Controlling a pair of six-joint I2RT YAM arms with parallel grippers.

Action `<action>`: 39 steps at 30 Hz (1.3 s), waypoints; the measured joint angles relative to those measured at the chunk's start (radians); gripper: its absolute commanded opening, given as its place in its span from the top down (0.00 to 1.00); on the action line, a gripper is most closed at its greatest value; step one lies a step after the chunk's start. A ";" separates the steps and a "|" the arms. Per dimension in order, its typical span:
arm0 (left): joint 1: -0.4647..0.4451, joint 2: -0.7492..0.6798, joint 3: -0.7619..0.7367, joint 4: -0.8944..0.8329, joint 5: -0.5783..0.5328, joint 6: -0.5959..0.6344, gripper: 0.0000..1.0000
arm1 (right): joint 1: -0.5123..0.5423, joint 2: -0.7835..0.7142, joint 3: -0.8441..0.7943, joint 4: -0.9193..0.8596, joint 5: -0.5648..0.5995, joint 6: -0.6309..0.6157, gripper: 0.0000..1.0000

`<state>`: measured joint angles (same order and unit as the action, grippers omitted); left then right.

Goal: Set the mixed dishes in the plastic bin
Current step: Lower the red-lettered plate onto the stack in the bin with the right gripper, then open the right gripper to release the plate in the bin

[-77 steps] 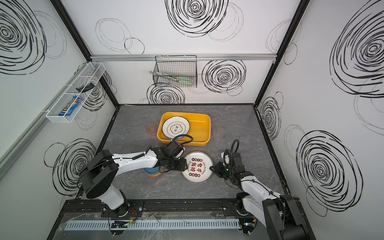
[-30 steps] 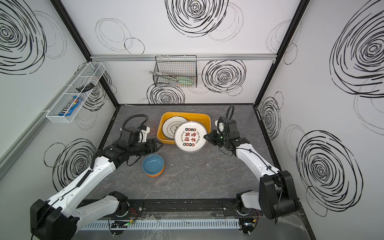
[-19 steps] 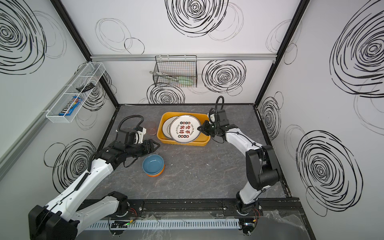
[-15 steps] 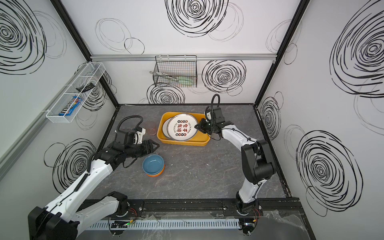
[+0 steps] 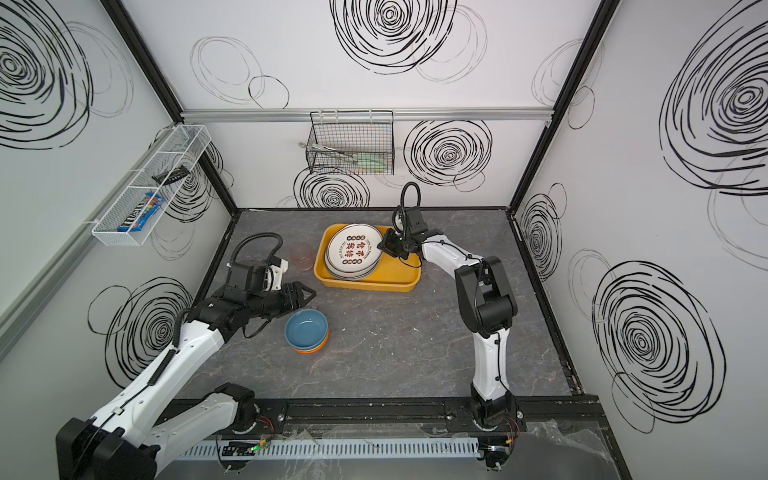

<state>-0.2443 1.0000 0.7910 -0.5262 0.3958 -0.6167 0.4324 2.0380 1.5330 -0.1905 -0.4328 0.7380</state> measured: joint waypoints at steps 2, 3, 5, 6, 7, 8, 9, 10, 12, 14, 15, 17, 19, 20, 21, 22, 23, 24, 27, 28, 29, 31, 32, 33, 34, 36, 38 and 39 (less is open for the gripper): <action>0.004 -0.002 0.000 0.000 0.002 0.001 0.34 | 0.000 0.026 0.019 -0.003 0.006 0.001 1.00; 0.006 -0.002 0.000 0.000 0.002 0.002 0.34 | 0.000 0.036 0.026 -0.007 0.009 0.002 1.00; 0.010 -0.002 -0.001 0.000 0.004 0.005 0.34 | 0.001 0.055 0.038 -0.014 0.013 0.003 1.00; 0.012 -0.002 -0.002 0.000 0.005 0.005 0.34 | 0.001 0.065 0.043 -0.016 0.014 0.003 1.00; 0.014 -0.002 -0.003 0.000 0.005 0.006 0.34 | 0.001 0.073 0.048 -0.017 0.015 0.003 1.00; 0.016 -0.002 -0.005 0.000 0.006 0.007 0.34 | 0.001 0.079 0.053 -0.020 0.016 0.003 1.00; 0.018 -0.002 -0.007 0.000 0.006 0.007 0.34 | 0.001 0.085 0.056 -0.022 0.016 0.003 1.00; 0.019 -0.002 -0.010 0.000 0.007 0.007 0.34 | 0.000 0.088 0.058 -0.022 0.018 0.003 1.00; 0.021 -0.002 -0.014 0.000 0.008 0.007 0.34 | 0.000 0.090 0.058 -0.024 0.020 0.002 1.00; 0.022 -0.002 -0.016 -0.001 0.008 0.007 0.34 | 0.001 0.092 0.062 -0.029 0.020 0.003 1.00; 0.023 -0.002 -0.016 0.000 0.008 0.007 0.34 | 0.001 0.093 0.065 -0.029 0.020 0.002 1.00; 0.023 -0.002 -0.016 0.000 0.008 0.007 0.34 | 0.002 0.098 0.075 -0.031 0.020 0.003 1.00; 0.023 -0.002 -0.016 0.000 0.009 0.007 0.34 | 0.002 0.103 0.082 -0.031 0.020 0.002 1.00; 0.023 -0.002 -0.017 0.000 0.008 0.007 0.34 | 0.003 0.106 0.085 -0.031 0.020 0.003 1.00; 0.023 -0.002 -0.017 0.000 0.008 0.007 0.34 | 0.003 0.109 0.089 -0.031 0.020 0.003 1.00; 0.023 -0.002 -0.017 0.000 0.008 0.007 0.34 | 0.004 0.112 0.091 -0.031 0.020 0.002 1.00; 0.023 -0.002 -0.017 0.000 0.008 0.007 0.34 | 0.004 0.114 0.092 -0.030 0.020 0.003 1.00; 0.023 -0.002 -0.017 0.000 0.008 0.007 0.34 | 0.005 0.117 0.092 -0.031 0.020 0.002 1.00; 0.023 -0.002 -0.017 0.000 0.008 0.007 0.34 | 0.008 0.128 0.097 -0.032 0.020 0.002 1.00; 0.023 -0.002 -0.017 0.000 0.008 0.008 0.34 | 0.009 0.133 0.101 -0.032 0.020 0.003 1.00; 0.023 -0.002 -0.017 0.000 0.008 0.008 0.34 | 0.010 0.137 0.106 -0.033 0.020 0.003 1.00; 0.023 -0.002 -0.017 0.000 0.008 0.007 0.34 | 0.011 0.144 0.112 -0.033 0.020 0.003 1.00; 0.023 -0.002 -0.017 0.000 0.008 0.007 0.34 | 0.011 0.146 0.114 -0.034 0.020 0.003 1.00; 0.023 -0.002 -0.017 0.000 0.009 0.008 0.34 | 0.011 0.148 0.117 -0.034 0.020 0.002 1.00; 0.023 -0.002 -0.017 0.000 0.008 0.008 0.34 | 0.011 0.149 0.119 -0.034 0.019 0.002 1.00; 0.023 -0.002 -0.018 0.000 0.008 0.007 0.34 | 0.011 0.150 0.119 -0.035 0.019 0.002 1.00; 0.023 -0.002 -0.019 0.000 0.009 0.007 0.34 | 0.011 0.151 0.119 -0.035 0.019 0.003 1.00; 0.023 -0.002 -0.020 0.000 0.009 0.007 0.34 | 0.011 0.151 0.119 -0.035 0.019 0.003 1.00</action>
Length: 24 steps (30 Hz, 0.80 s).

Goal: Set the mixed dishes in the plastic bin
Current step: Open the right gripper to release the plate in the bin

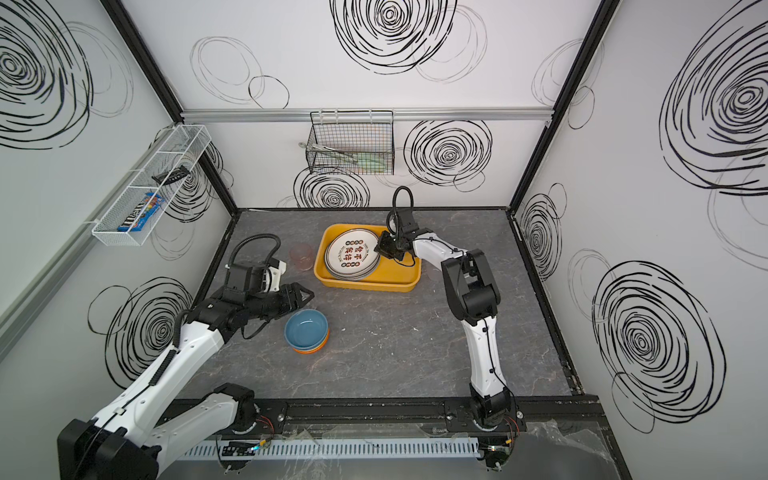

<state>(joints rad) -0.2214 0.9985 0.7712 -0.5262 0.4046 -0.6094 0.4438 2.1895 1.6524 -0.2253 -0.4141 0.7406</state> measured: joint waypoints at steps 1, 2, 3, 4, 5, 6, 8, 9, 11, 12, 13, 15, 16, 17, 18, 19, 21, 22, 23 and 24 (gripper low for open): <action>0.000 0.000 0.000 0.000 0.000 0.000 0.34 | 0.000 0.000 0.000 0.000 0.000 0.000 1.00; 0.000 0.000 -0.001 0.000 0.000 0.000 0.34 | 0.000 0.000 0.000 0.000 0.000 0.000 0.99; 0.000 0.000 -0.001 0.000 0.001 0.000 0.34 | 0.000 0.000 0.001 0.000 0.000 0.000 0.96; 0.000 0.000 -0.002 0.000 0.001 0.000 0.34 | 0.001 0.001 0.002 -0.001 0.000 0.000 0.94; 0.000 0.000 -0.002 0.000 0.001 0.000 0.34 | 0.001 0.002 0.002 -0.001 0.000 0.000 0.91; 0.000 0.000 -0.002 0.000 0.001 0.000 0.34 | 0.002 0.002 0.004 -0.002 0.000 0.000 0.88; 0.000 0.000 -0.004 0.000 0.002 0.000 0.34 | 0.003 0.002 0.007 -0.004 0.002 -0.001 0.81; 0.000 0.000 -0.005 0.000 0.003 0.000 0.34 | 0.005 0.003 0.011 -0.007 0.005 0.000 0.79; 0.000 0.000 -0.006 0.000 0.003 0.000 0.34 | 0.010 0.008 0.024 -0.023 0.018 -0.007 0.77; 0.000 0.000 -0.006 0.000 0.003 0.000 0.34 | 0.013 0.011 0.033 -0.035 0.026 -0.010 0.76; 0.000 0.000 -0.006 0.000 0.003 0.000 0.34 | 0.016 0.013 0.040 -0.047 0.035 -0.013 0.76; 0.000 0.000 -0.006 0.000 0.003 0.000 0.34 | 0.023 0.013 0.052 -0.071 0.054 -0.024 0.75; 0.000 0.000 -0.006 0.001 0.003 0.000 0.34 | 0.026 0.013 0.056 -0.080 0.063 -0.029 0.75; 0.000 0.000 -0.006 0.001 0.003 0.000 0.34 | 0.028 0.013 0.062 -0.090 0.072 -0.035 0.75; 0.000 0.000 -0.006 0.001 0.003 0.000 0.34 | 0.031 0.013 0.068 -0.102 0.084 -0.041 0.75; 0.000 0.000 -0.006 0.001 0.003 0.000 0.34 | 0.033 0.013 0.074 -0.114 0.095 -0.047 0.75; 0.000 0.000 -0.006 0.001 0.003 0.000 0.34 | 0.037 0.013 0.087 -0.141 0.121 -0.060 0.74; 0.000 0.000 -0.006 0.001 0.003 0.000 0.34 | 0.039 0.013 0.091 -0.150 0.134 -0.067 0.74; 0.000 0.000 -0.007 0.001 0.003 0.000 0.34 | 0.040 0.013 0.098 -0.163 0.146 -0.072 0.74; 0.000 0.000 -0.008 0.002 0.003 0.000 0.34 | 0.042 0.013 0.101 -0.170 0.159 -0.078 0.74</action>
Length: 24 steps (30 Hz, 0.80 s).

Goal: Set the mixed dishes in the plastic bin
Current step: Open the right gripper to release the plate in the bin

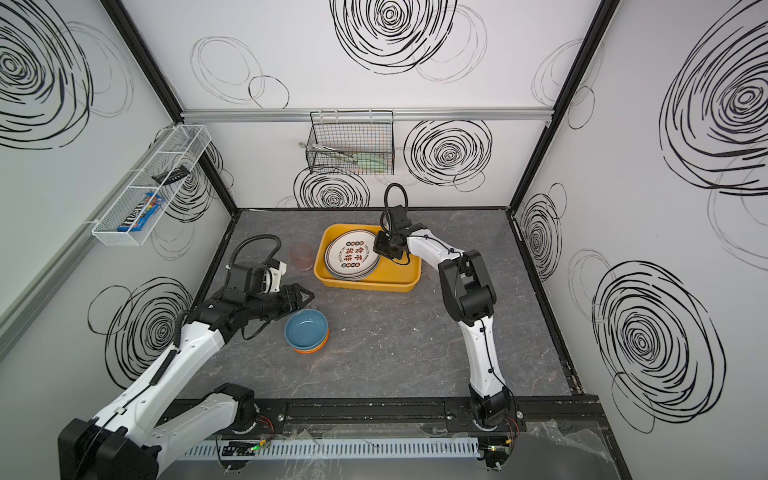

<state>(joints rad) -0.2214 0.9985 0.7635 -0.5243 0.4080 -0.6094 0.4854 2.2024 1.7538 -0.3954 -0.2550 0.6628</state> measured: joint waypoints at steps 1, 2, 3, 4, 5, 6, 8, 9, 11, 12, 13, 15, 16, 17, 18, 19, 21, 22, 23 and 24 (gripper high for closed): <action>0.000 0.000 -0.001 0.000 0.000 0.000 0.34 | 0.000 0.000 0.001 -0.006 0.010 -0.005 0.74; 0.000 0.000 -0.002 0.001 0.000 0.000 0.34 | 0.001 0.000 0.002 -0.013 0.020 -0.010 0.73; 0.000 0.000 -0.003 0.001 0.000 0.000 0.34 | 0.002 0.000 0.002 -0.019 0.029 -0.014 0.73; 0.000 0.000 -0.005 0.001 0.000 0.000 0.34 | 0.002 0.000 0.002 -0.026 0.036 -0.017 0.72; 0.000 0.000 -0.005 0.001 0.000 0.000 0.34 | 0.002 0.000 0.002 -0.034 0.041 -0.020 0.72; 0.000 0.000 -0.005 0.001 0.000 0.000 0.34 | 0.002 0.000 0.002 -0.040 0.045 -0.023 0.72; 0.000 0.000 -0.005 0.001 0.000 0.000 0.34 | 0.003 0.000 0.002 -0.043 0.053 -0.029 0.72; 0.000 0.000 -0.005 0.001 0.000 0.000 0.34 | 0.004 0.000 0.002 -0.047 0.058 -0.032 0.72; 0.000 0.000 -0.006 0.000 0.000 0.000 0.34 | 0.006 0.000 0.002 -0.052 0.063 -0.035 0.72; 0.000 0.000 -0.006 0.000 0.000 0.000 0.34 | 0.008 0.000 0.002 -0.055 0.066 -0.037 0.71; 0.000 0.000 -0.006 0.001 0.000 0.000 0.34 | 0.010 0.000 0.002 -0.058 0.069 -0.039 0.71; 0.000 -0.001 -0.007 0.000 0.000 0.000 0.34 | 0.014 -0.002 0.000 -0.059 0.076 -0.040 0.71; 0.000 -0.003 -0.008 0.001 0.000 0.000 0.34 | 0.015 -0.006 -0.006 -0.057 0.080 -0.041 0.71; 0.000 -0.005 -0.010 0.000 0.000 0.000 0.34 | 0.017 -0.014 -0.018 -0.055 0.083 -0.043 0.71; 0.000 -0.009 -0.012 -0.001 0.000 0.000 0.34 | 0.019 -0.026 -0.035 -0.053 0.085 -0.044 0.72; 0.000 -0.013 -0.015 -0.002 -0.001 0.000 0.34 | 0.020 -0.042 -0.055 -0.054 0.086 -0.045 0.72; 0.000 -0.019 -0.018 -0.005 -0.002 0.000 0.34 | 0.021 -0.074 -0.090 -0.054 0.087 -0.048 0.71; 0.000 -0.022 -0.019 -0.006 -0.003 0.000 0.34 | 0.021 -0.089 -0.105 -0.053 0.086 -0.051 0.72; 0.000 -0.026 -0.019 -0.006 -0.005 0.000 0.34 | 0.021 -0.114 -0.128 -0.049 0.085 -0.053 0.71; 0.000 -0.032 -0.021 -0.007 -0.006 0.000 0.34 | 0.022 -0.136 -0.148 -0.047 0.084 -0.055 0.72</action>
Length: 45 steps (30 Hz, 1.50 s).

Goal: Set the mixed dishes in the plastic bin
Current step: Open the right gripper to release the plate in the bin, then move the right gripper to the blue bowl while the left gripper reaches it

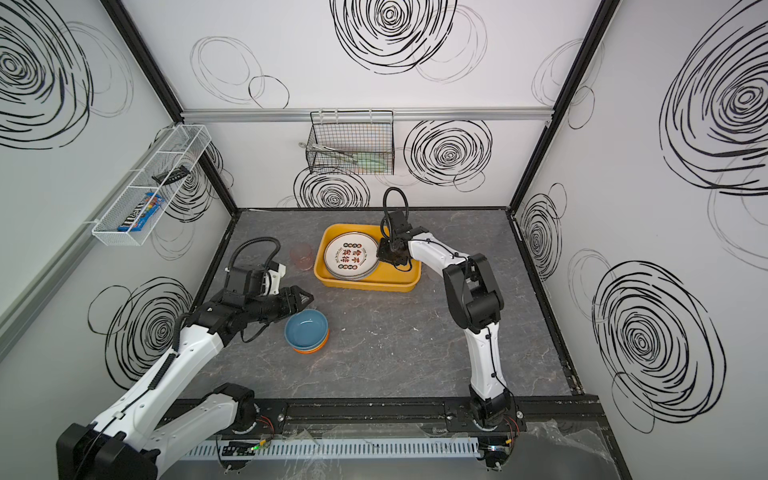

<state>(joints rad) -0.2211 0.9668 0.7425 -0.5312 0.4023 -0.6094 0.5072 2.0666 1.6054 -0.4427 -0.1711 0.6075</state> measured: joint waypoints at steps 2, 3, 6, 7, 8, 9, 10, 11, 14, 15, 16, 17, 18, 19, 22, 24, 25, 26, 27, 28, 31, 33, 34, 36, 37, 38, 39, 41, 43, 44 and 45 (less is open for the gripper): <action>0.001 -0.012 -0.003 -0.003 -0.004 0.000 0.34 | 0.001 -0.050 -0.041 0.009 -0.004 -0.004 0.71; 0.002 -0.018 -0.003 -0.008 -0.007 0.000 0.34 | 0.002 -0.079 -0.063 0.014 -0.006 -0.006 0.71; 0.002 -0.036 -0.008 -0.027 -0.022 0.000 0.34 | 0.009 -0.155 -0.122 0.027 -0.019 -0.011 0.69; 0.002 -0.041 -0.010 -0.033 -0.026 0.001 0.34 | 0.011 -0.177 -0.142 0.035 -0.025 -0.013 0.68; 0.003 -0.047 -0.012 -0.042 -0.032 0.002 0.34 | 0.014 -0.203 -0.165 0.043 -0.031 -0.015 0.68; 0.004 -0.053 -0.015 -0.051 -0.040 0.003 0.34 | 0.018 -0.228 -0.192 0.051 -0.038 -0.015 0.68; 0.005 -0.058 -0.017 -0.058 -0.048 0.005 0.34 | 0.019 -0.249 -0.214 0.059 -0.045 -0.018 0.67; 0.005 -0.063 -0.018 -0.065 -0.056 0.007 0.34 | 0.022 -0.269 -0.238 0.065 -0.052 -0.018 0.67; 0.006 -0.076 -0.025 -0.084 -0.086 0.013 0.35 | 0.029 -0.335 -0.321 0.080 -0.075 -0.025 0.65; 0.006 -0.081 -0.031 -0.092 -0.097 0.015 0.35 | 0.031 -0.356 -0.349 0.086 -0.084 -0.027 0.63; 0.006 -0.084 -0.034 -0.098 -0.106 0.016 0.35 | 0.032 -0.375 -0.372 0.090 -0.094 -0.029 0.62; 0.006 -0.086 -0.040 -0.107 -0.116 0.017 0.35 | 0.035 -0.401 -0.401 0.098 -0.107 -0.031 0.61; 0.007 -0.086 -0.043 -0.117 -0.127 0.018 0.35 | 0.037 -0.426 -0.432 0.111 -0.122 -0.032 0.59; 0.007 -0.086 -0.044 -0.125 -0.138 0.018 0.35 | 0.038 -0.451 -0.459 0.119 -0.137 -0.034 0.59; 0.007 -0.086 -0.045 -0.148 -0.177 0.018 0.37 | 0.045 -0.523 -0.530 0.142 -0.174 -0.037 0.59; 0.007 -0.086 -0.045 -0.171 -0.204 0.018 0.40 | 0.055 -0.565 -0.563 0.153 -0.191 -0.038 0.58; 0.007 -0.086 -0.045 -0.181 -0.217 0.017 0.41 | 0.061 -0.581 -0.577 0.158 -0.197 -0.040 0.58; 0.007 -0.086 -0.045 -0.190 -0.230 0.018 0.42 | 0.066 -0.597 -0.589 0.165 -0.203 -0.040 0.58; 0.005 -0.087 -0.045 -0.201 -0.243 0.018 0.44 | 0.072 -0.613 -0.602 0.174 -0.208 -0.041 0.58; 0.001 -0.087 -0.045 -0.211 -0.255 0.015 0.45 | 0.077 -0.624 -0.612 0.180 -0.212 -0.041 0.58; -0.027 -0.086 -0.045 -0.235 -0.296 0.006 0.48 | 0.087 -0.655 -0.645 0.202 -0.221 -0.040 0.58; -0.059 -0.082 -0.045 -0.241 -0.322 -0.003 0.52 | 0.091 -0.663 -0.661 0.212 -0.227 -0.040 0.58; -0.073 -0.078 -0.045 -0.244 -0.328 -0.008 0.53 | 0.092 -0.663 -0.666 0.216 -0.229 -0.039 0.58; -0.098 -0.064 -0.045 -0.254 -0.342 -0.015 0.55 | 0.095 -0.663 -0.671 0.222 -0.230 -0.036 0.58; -0.103 -0.058 -0.045 -0.257 -0.345 -0.018 0.56 | 0.096 -0.663 -0.673 0.225 -0.230 -0.035 0.58; -0.108 -0.053 -0.045 -0.259 -0.349 -0.021 0.57 | 0.096 -0.663 -0.674 0.227 -0.230 -0.033 0.58; -0.111 -0.049 -0.045 -0.260 -0.353 -0.023 0.58 | 0.096 -0.663 -0.674 0.229 -0.230 -0.032 0.58; -0.116 -0.043 -0.045 -0.261 -0.359 -0.026 0.61 | 0.096 -0.663 -0.675 0.237 -0.231 -0.031 0.58; -0.122 -0.034 -0.045 -0.261 -0.363 -0.029 0.64 | 0.096 -0.663 -0.676 0.241 -0.232 -0.029 0.58; -0.126 -0.029 -0.045 -0.262 -0.364 -0.031 0.65 | 0.096 -0.663 -0.676 0.241 -0.232 -0.029 0.58; -0.130 -0.023 -0.045 -0.262 -0.366 -0.031 0.66 | 0.096 -0.663 -0.676 0.241 -0.232 -0.029 0.58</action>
<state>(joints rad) -0.3508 0.9436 0.6975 -0.7937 0.0364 -0.6403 0.6033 1.4033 0.9298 -0.2016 -0.4026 0.5785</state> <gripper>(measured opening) 0.355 0.418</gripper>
